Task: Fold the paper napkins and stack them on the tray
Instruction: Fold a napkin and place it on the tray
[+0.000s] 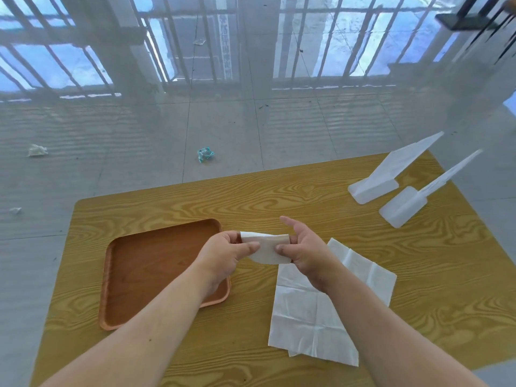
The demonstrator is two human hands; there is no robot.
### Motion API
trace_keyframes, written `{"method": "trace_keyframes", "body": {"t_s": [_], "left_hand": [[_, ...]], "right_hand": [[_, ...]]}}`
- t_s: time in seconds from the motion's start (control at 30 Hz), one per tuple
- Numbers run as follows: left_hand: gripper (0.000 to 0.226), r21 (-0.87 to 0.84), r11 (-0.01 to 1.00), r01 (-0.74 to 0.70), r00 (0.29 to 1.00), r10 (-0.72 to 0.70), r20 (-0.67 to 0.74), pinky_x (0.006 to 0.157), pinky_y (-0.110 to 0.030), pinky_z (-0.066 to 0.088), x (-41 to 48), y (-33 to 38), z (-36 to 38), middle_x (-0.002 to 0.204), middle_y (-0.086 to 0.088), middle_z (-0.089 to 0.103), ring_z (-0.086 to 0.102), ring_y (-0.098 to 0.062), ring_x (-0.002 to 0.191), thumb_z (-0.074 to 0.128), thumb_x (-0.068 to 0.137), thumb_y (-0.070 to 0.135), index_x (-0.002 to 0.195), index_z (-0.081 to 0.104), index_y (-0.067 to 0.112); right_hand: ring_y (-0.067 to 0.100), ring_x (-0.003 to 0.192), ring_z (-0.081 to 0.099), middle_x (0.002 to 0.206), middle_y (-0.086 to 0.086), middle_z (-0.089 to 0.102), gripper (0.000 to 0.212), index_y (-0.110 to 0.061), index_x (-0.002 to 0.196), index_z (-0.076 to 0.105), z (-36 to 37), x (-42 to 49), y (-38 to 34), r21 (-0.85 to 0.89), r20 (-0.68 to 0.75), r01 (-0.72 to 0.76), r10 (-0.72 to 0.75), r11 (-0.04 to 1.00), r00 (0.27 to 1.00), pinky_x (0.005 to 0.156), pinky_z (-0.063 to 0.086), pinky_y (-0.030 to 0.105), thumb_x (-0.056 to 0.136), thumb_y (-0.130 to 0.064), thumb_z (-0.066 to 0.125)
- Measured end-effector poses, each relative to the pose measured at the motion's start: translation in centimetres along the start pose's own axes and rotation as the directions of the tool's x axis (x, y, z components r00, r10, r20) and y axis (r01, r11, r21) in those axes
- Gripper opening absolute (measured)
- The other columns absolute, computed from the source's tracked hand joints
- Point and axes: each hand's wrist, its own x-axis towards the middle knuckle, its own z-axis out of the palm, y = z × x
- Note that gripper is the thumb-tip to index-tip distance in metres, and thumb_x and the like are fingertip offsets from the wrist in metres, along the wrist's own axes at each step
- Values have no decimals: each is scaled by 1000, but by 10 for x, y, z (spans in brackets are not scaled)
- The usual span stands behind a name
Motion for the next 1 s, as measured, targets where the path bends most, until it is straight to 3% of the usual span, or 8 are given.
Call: {"method": "trace_keyframes", "body": {"t_s": [0.1, 0.17, 0.33, 0.4, 0.53, 0.67, 0.8, 1.0], "left_hand": [[5, 176, 980, -90, 989, 108, -96, 75, -38, 59, -3, 3, -1, 88, -4, 83, 73, -19, 80, 86, 86, 23, 88, 82, 25], [10, 344, 926, -156, 969, 211, -129, 68, -37, 54, -4, 5, -3, 86, -3, 76, 65, -17, 74, 85, 87, 33, 83, 77, 28], [16, 493, 822, -287, 901, 406, -153, 106, -36, 37, -12, 12, -4, 124, 15, 63, 50, -12, 123, 83, 86, 39, 78, 72, 31], [21, 286, 906, -312, 924, 359, -131, 108, -38, 41, -15, 15, -5, 127, 19, 69, 57, -7, 126, 84, 85, 35, 76, 71, 20], [34, 0, 965, -263, 963, 263, -66, 71, -25, 49, -17, 25, -3, 71, 16, 63, 57, -5, 70, 85, 76, 43, 81, 60, 21], [66, -180, 983, -45, 995, 60, 79, 100, -44, 56, -14, 23, 3, 117, -6, 79, 75, -25, 109, 92, 79, 36, 129, 56, 14], [35, -184, 982, 29, 995, -11, 100, 74, -33, 64, -12, 5, 8, 108, -14, 83, 79, -24, 94, 82, 90, 20, 117, 73, 2], [17, -184, 982, 45, 999, -47, -8, 58, -24, 58, -7, -6, 10, 87, -7, 83, 76, -14, 70, 77, 95, 21, 102, 79, 5]], "right_hand": [[13, 87, 75, 98, 6, 82, 40, -22, 128, 69, 1, -5, -5, -204, -60, 64, -78, 977, 995, 75, 56, 19, 92, -3, 69], [12, 79, 69, 88, 0, 78, 21, -26, 105, 76, 1, -10, -8, -373, -98, 114, -162, 921, 982, 71, 54, 27, 92, -11, 68], [7, 116, 47, 116, -13, 64, 5, -34, 89, 75, -2, -15, -14, -661, -77, 249, -393, 708, 916, 92, 34, 19, 92, -30, 72], [7, 113, 55, 116, -16, 67, 8, -30, 84, 74, -7, -17, -22, -459, -69, 256, -321, 851, 944, 87, 38, 17, 90, -26, 75], [14, 81, 61, 82, -4, 69, 5, -18, 89, 73, -15, -19, -37, 4, 40, 170, -170, 985, 985, 74, 48, 27, 93, -17, 74], [20, 83, 71, 92, 5, 75, 6, -12, 103, 71, -10, -20, -37, 248, 51, 86, -101, 965, 994, 76, 60, 38, 98, -14, 69], [25, 83, 73, 96, 10, 77, 13, -10, 107, 72, -7, -14, -27, 350, 26, -54, 48, 935, 998, 78, 61, 44, 98, -18, 71], [21, 74, 72, 89, 6, 77, 7, -12, 99, 75, -5, -11, 0, 174, 21, -220, 220, 960, 975, 72, 60, 39, 98, -15, 69]]}}
